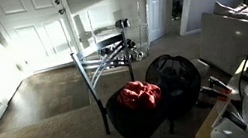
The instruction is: Put the cloth in the black object
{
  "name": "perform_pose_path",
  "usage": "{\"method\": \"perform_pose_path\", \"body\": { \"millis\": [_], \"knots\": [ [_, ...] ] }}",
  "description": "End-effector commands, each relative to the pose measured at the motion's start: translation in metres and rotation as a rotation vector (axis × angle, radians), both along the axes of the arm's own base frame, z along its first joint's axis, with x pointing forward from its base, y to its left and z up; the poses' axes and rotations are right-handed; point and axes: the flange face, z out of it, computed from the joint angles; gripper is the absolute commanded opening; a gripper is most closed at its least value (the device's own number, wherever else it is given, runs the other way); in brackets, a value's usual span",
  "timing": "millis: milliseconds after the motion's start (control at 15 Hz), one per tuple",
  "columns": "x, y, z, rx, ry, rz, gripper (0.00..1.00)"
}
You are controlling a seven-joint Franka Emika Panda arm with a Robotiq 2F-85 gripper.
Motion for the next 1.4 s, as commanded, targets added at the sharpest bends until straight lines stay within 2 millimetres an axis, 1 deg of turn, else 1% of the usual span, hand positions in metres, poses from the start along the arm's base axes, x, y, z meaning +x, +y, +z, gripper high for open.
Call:
{"method": "perform_pose_path", "body": {
  "millis": [0, 133, 267, 400, 533, 667, 733, 867, 1067, 1333],
  "knots": [
    [0.000, 0.000, 0.000, 0.000, 0.001, 0.000, 1.00],
    [0.000, 0.000, 0.000, 0.000, 0.001, 0.000, 1.00],
    [0.010, 0.013, 0.005, -0.019, -0.012, 0.019, 1.00],
    [0.024, 0.039, 0.010, -0.054, -0.039, 0.051, 1.00],
    [0.043, 0.067, 0.012, -0.095, -0.084, 0.101, 1.00],
    [0.060, 0.085, 0.007, -0.133, -0.108, 0.132, 1.00],
    [0.070, 0.089, 0.002, -0.152, -0.118, 0.137, 1.00],
    [0.087, 0.094, -0.007, -0.184, -0.131, 0.143, 1.00],
    [0.111, 0.089, -0.024, -0.208, -0.128, 0.128, 1.00],
    [0.131, 0.078, -0.054, -0.221, -0.074, 0.116, 1.00]
  ]
}}
